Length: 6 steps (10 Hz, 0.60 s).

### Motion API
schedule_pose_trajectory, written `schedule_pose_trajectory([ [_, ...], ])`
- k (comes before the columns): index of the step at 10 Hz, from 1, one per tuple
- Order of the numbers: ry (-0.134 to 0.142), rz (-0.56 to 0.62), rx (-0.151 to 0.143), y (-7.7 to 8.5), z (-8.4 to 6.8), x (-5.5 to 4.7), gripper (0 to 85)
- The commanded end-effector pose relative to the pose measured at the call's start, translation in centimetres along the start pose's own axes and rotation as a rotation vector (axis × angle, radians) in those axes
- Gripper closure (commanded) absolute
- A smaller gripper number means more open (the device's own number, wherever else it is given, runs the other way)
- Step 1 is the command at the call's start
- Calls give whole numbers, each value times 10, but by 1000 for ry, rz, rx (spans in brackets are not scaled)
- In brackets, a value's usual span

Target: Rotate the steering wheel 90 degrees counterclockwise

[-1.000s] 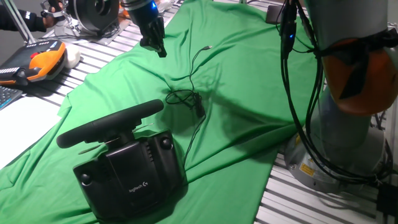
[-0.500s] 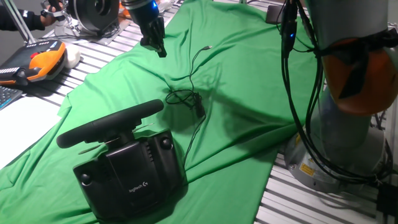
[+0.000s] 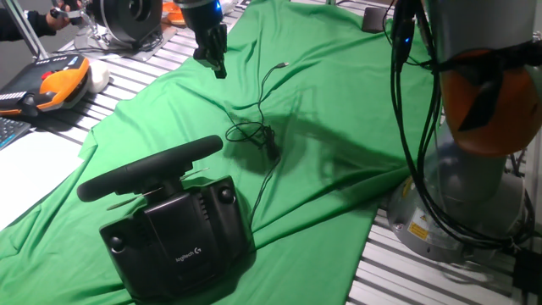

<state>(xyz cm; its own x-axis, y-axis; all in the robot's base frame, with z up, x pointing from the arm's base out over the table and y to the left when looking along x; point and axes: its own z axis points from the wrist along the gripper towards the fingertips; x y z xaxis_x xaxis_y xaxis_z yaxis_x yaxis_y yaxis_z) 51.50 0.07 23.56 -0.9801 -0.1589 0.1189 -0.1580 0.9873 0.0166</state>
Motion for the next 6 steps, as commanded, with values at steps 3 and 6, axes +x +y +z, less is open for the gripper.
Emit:
schedule_pose_trajectory([
  [3, -19, 74, -20, 0, 0, 0, 850],
  [6, 24, 0, -80, 0, 0, 0, 850],
])
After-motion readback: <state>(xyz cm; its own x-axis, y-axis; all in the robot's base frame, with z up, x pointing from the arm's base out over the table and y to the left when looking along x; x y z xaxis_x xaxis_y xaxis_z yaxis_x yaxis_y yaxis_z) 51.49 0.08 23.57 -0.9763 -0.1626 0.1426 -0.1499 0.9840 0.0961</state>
